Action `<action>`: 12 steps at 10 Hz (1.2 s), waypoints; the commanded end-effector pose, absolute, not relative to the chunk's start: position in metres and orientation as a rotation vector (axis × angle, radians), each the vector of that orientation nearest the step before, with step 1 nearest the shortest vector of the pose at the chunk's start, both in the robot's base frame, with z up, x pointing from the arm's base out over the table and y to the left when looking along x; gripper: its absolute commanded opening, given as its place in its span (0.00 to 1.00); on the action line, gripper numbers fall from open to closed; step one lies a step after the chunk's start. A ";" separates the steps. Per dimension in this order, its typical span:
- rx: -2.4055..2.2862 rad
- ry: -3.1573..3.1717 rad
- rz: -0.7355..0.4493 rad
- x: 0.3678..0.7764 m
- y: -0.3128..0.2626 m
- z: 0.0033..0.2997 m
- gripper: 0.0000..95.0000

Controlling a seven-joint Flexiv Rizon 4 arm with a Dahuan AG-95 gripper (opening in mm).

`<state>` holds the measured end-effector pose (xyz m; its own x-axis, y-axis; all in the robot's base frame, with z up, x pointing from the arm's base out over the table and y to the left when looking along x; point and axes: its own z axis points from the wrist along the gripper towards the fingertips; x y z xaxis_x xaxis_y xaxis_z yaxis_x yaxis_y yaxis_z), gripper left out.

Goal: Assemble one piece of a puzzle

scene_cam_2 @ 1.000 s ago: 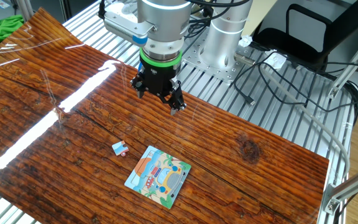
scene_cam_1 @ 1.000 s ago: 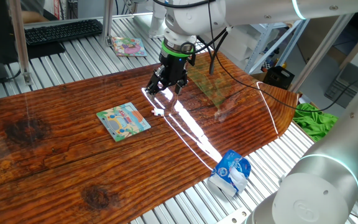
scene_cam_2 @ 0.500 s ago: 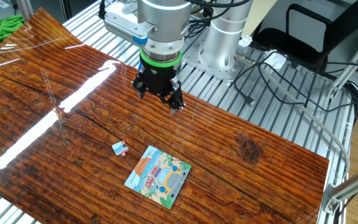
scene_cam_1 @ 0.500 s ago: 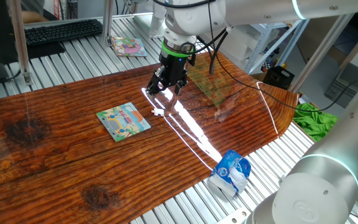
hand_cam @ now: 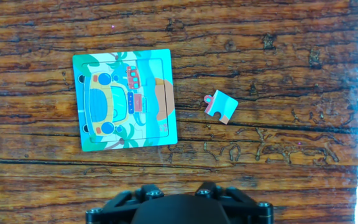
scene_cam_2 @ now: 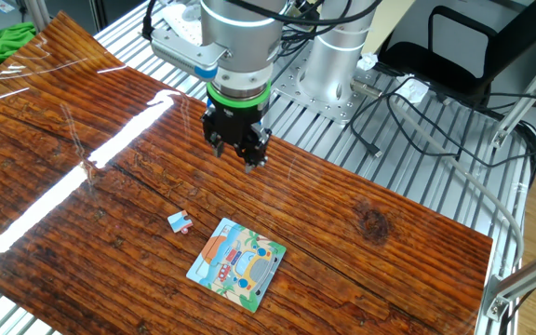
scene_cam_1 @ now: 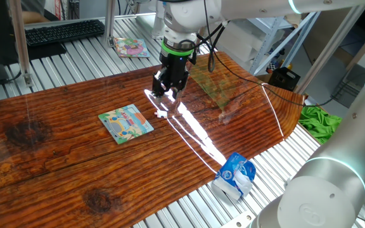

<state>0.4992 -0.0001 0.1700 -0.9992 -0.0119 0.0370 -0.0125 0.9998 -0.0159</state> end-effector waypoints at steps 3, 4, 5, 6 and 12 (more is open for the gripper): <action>0.031 -3.103 0.016 0.500 0.000 0.170 0.00; 0.038 -3.103 0.014 0.500 0.000 0.170 0.00; 0.043 -3.103 0.013 0.500 0.000 0.169 0.00; 0.047 -3.104 0.011 0.501 -0.001 0.168 0.00; 0.064 -3.114 0.007 0.505 -0.010 0.157 0.00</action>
